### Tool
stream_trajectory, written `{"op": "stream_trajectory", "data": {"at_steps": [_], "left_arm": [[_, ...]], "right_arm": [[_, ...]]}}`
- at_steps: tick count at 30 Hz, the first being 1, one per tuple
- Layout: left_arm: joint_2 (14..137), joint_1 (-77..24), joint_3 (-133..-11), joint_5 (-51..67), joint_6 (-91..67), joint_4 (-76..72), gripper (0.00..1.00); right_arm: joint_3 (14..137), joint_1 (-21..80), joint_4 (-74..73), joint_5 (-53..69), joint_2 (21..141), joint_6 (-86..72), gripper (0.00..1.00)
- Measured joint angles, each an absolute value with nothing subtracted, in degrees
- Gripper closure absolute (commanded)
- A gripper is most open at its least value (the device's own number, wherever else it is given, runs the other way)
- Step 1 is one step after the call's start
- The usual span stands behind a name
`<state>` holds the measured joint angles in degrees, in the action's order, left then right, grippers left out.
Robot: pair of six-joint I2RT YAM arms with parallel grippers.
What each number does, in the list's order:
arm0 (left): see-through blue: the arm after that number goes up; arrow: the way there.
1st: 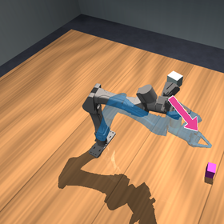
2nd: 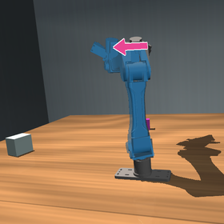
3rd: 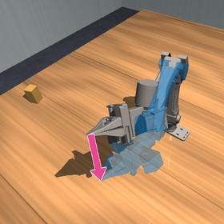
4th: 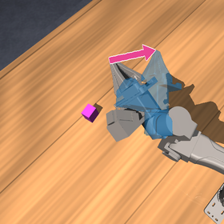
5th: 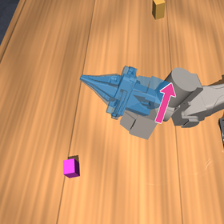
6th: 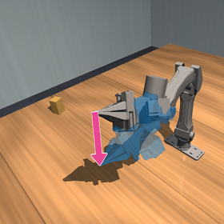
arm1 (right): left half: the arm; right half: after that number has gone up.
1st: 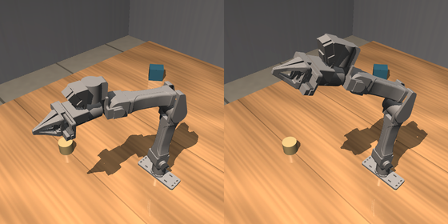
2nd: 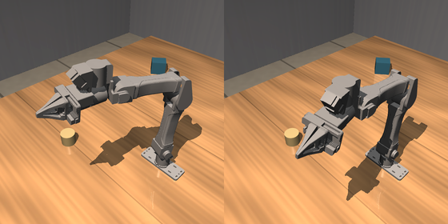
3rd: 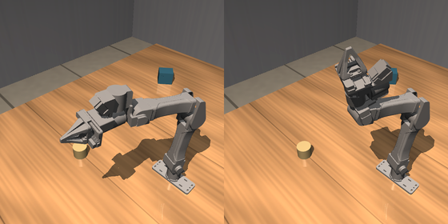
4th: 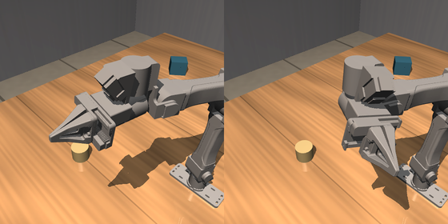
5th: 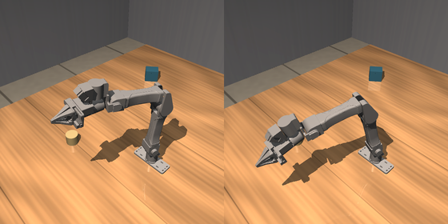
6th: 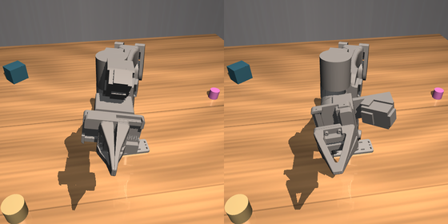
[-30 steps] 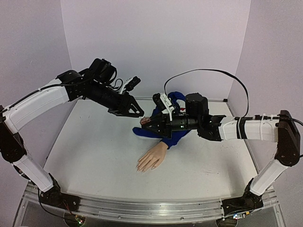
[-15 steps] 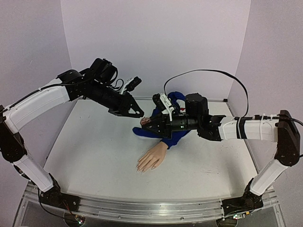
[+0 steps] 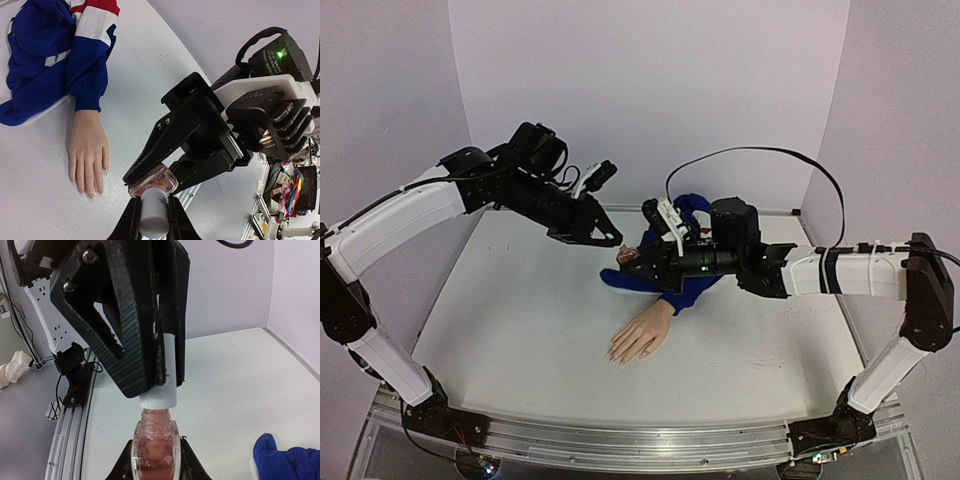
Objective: Paint the nails
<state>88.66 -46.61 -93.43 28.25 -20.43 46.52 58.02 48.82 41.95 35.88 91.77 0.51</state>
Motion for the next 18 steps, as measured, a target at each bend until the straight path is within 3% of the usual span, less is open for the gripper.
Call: {"op": "stream_trajectory", "data": {"at_steps": [18], "left_arm": [[86.96, -46.61, -93.43, 25.8, -19.46, 46.65, 1.0]], "right_arm": [[58.02, 48.84, 41.95, 35.7, 91.77, 0.93, 1.0]]}}
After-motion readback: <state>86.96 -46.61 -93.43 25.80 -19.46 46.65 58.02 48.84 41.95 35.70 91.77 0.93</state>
